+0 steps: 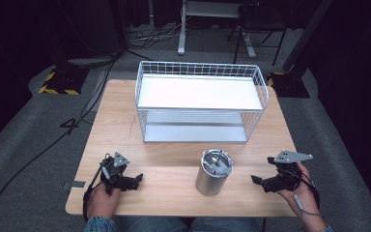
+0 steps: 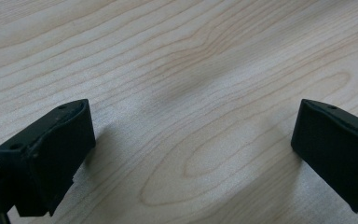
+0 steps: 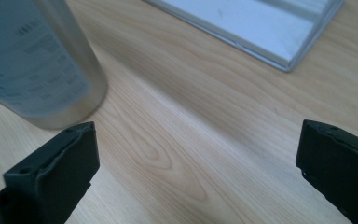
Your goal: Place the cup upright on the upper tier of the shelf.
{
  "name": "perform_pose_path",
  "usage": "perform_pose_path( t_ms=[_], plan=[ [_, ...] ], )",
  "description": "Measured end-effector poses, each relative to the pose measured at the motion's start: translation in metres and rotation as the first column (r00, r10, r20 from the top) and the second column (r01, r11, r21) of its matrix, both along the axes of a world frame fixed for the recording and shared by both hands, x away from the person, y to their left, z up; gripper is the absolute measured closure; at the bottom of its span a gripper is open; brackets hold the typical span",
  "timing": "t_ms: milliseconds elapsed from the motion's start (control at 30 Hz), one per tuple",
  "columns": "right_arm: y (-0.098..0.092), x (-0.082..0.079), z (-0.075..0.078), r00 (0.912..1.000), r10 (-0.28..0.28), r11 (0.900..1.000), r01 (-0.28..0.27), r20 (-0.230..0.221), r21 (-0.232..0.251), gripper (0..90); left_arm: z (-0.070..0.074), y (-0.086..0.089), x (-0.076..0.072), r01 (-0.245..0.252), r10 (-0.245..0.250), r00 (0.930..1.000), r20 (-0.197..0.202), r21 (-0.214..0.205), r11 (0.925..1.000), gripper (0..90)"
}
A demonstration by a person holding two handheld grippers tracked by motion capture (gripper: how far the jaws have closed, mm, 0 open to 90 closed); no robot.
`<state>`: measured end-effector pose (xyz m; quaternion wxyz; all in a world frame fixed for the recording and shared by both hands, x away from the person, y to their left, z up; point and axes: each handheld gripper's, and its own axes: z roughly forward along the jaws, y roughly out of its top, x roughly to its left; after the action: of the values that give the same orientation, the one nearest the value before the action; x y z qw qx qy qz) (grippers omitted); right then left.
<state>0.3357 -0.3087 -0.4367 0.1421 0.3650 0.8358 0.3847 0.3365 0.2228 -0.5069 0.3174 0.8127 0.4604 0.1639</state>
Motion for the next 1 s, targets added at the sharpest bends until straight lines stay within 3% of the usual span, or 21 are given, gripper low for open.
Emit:
perform_pose_path(
  t_ms=[333,533,1000],
  plan=[
    [0.015,-0.011,0.022,0.9964,0.052,0.9977,-0.055,0.067,0.041,0.0,0.0,0.0,-0.001,-0.008,0.008,1.0,-0.002,-0.002,1.0,0.0],
    [0.026,-0.022,0.031,0.9932,0.082,0.9939,-0.088,0.083,0.067,0.0,0.0,0.0,-0.001,-0.008,0.008,1.0,-0.003,-0.001,1.0,0.0],
    [0.06,-0.034,0.037,0.9829,0.146,0.9822,-0.158,0.113,0.102,0.0,0.0,0.0,-0.001,-0.007,0.007,1.0,-0.001,0.0,1.0,0.0]
  ],
)
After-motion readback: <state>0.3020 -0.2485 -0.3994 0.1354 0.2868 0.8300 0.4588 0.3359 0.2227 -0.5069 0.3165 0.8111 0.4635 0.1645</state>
